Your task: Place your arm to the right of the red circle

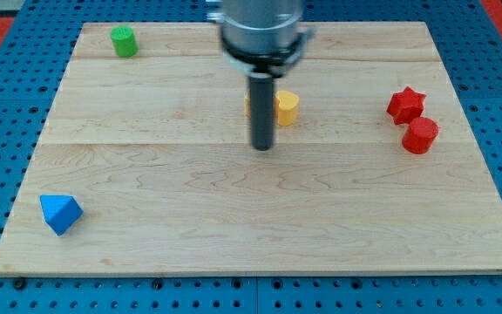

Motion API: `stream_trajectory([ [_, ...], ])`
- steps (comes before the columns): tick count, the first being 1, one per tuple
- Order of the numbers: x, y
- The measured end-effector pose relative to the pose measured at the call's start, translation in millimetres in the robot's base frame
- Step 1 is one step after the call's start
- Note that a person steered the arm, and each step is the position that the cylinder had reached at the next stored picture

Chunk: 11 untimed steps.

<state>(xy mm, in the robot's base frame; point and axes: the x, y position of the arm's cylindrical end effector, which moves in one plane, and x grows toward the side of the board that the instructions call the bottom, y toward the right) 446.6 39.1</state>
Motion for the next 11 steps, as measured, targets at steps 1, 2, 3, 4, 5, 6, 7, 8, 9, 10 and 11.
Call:
stream_trajectory([
  [1,0.0,61.4],
  [2,0.0,61.4],
  [3,26.2,61.7],
  [4,60.5,113.5],
  [5,60.6,207.4],
  [6,60.6,278.8],
  [7,57.5,278.8],
  [8,20.3,275.1],
  [9,1.5,274.4],
  [10,-2.2,274.4],
  [11,-8.2,265.1],
])
